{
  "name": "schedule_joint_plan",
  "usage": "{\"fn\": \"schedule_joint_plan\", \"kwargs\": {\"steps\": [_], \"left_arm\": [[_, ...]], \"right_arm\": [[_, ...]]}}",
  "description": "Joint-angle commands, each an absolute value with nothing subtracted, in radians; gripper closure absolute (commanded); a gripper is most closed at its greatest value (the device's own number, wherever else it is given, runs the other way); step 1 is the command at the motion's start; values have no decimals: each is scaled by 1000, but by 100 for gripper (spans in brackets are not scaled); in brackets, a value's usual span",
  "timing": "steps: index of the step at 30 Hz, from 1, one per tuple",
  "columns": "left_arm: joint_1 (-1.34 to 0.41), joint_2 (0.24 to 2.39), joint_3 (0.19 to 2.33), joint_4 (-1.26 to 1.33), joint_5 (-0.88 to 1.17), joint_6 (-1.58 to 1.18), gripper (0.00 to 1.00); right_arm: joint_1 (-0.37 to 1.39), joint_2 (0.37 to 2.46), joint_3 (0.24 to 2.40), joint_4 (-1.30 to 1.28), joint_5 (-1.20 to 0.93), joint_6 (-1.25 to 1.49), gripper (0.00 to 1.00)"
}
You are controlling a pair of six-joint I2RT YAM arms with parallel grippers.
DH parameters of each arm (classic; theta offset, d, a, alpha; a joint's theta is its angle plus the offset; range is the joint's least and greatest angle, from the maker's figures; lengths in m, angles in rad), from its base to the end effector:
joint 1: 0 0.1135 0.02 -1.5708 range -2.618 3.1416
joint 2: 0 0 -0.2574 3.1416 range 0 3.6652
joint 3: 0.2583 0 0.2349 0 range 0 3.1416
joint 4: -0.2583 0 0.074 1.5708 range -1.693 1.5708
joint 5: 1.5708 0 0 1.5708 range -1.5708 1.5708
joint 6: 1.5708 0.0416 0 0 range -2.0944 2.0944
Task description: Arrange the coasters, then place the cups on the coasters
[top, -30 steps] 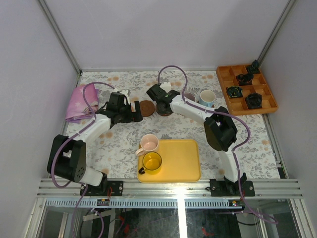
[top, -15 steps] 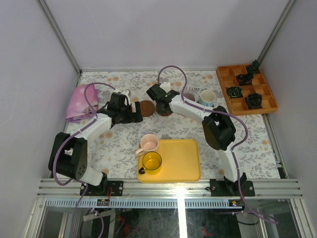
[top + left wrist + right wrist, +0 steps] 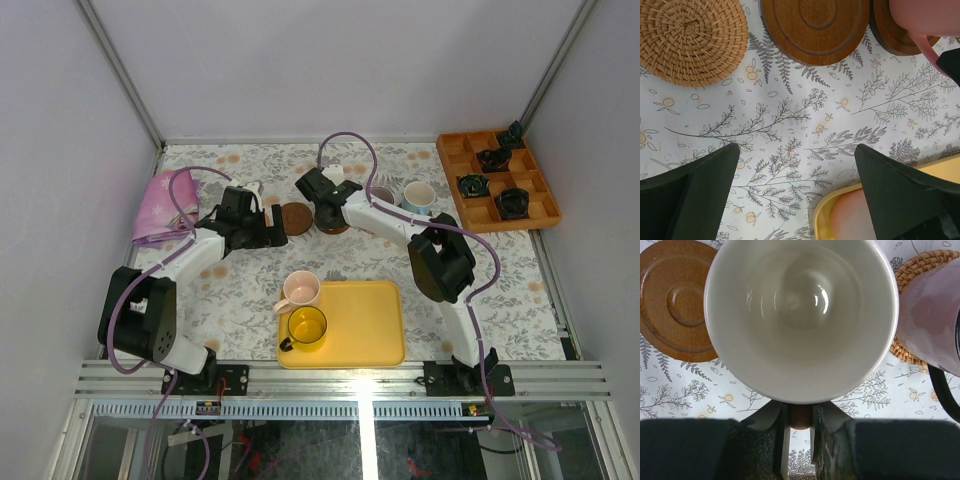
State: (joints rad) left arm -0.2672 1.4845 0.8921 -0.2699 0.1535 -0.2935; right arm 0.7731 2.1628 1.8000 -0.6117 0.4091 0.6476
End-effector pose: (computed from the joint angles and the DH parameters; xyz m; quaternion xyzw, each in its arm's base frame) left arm 0.2825 -0.0839 0.2055 0.0143 0.9354 -0.1648 0.3125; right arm 0.3410 0.3096 0.2098 0.0009 0.9379 0.0404 0.3447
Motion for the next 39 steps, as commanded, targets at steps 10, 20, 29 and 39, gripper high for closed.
{"fn": "schedule_joint_plan", "kwargs": {"steps": [10, 20, 29, 39], "left_arm": [[-261, 1493, 918, -256, 159, -277, 0], [-261, 1493, 925, -251, 155, -281, 0], [-261, 1501, 942, -232, 168, -292, 0], [-261, 1586, 1076, -187, 168, -314, 0]], "right_arm": [[770, 2152, 1845, -641, 417, 679, 52], [769, 2107, 1807, -628, 446, 684, 50], [769, 2017, 1733, -616, 498, 688, 49], [779, 1860, 1630, -525, 480, 635, 48]]}}
